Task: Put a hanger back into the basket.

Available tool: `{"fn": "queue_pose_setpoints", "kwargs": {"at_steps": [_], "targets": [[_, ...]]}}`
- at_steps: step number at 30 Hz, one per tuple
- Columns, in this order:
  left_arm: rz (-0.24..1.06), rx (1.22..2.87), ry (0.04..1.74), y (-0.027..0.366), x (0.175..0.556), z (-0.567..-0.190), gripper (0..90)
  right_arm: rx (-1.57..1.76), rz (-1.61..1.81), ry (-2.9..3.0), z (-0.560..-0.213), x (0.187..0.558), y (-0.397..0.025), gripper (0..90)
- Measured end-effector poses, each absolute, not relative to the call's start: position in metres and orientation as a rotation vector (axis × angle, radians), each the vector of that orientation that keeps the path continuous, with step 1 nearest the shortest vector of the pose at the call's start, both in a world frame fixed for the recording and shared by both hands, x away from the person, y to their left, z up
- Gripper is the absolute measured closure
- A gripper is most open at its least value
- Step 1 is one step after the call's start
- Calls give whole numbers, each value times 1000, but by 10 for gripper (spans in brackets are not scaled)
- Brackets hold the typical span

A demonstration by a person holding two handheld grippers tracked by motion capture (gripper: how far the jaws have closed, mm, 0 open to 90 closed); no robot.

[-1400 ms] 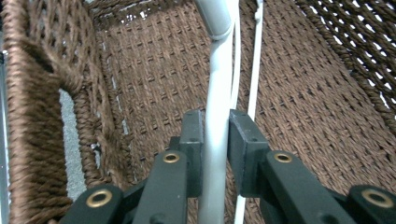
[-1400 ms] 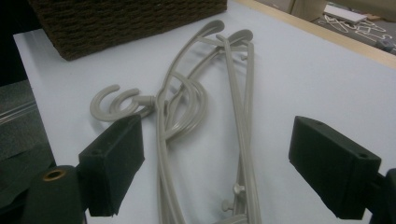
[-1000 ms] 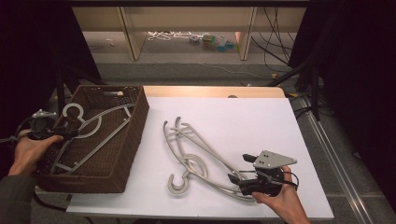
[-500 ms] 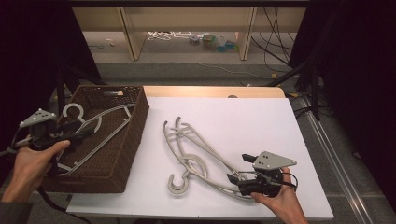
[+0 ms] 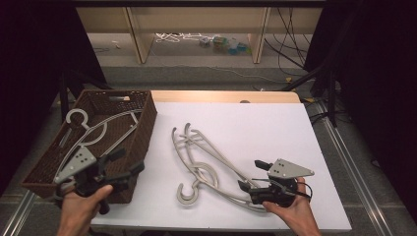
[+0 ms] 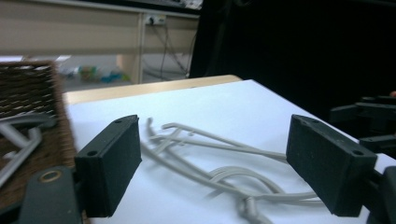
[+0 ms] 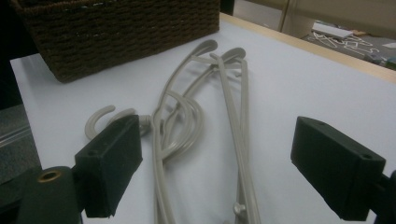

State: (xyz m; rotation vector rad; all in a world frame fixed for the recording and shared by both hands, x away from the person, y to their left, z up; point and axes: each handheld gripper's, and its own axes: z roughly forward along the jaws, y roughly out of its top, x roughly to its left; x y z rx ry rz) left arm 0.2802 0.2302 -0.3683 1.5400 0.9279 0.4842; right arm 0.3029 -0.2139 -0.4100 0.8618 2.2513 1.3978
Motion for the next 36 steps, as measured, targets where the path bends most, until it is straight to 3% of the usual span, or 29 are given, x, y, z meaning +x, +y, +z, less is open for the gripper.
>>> {"fn": "queue_pose_setpoints", "kwargs": {"at_steps": [6, 20, 36], "targets": [[444, 1579, 870, 208, 281, -393, 178, 880, 1429, 2231, -413, 305, -216, 164], [495, 1613, 817, 201, 285, -417, 174, 903, 1524, 2145, -416, 302, -215, 160], [467, 1680, 797, 188, 279, -435, 170, 815, 1445, 2281, -427, 300, -194, 170]]}}
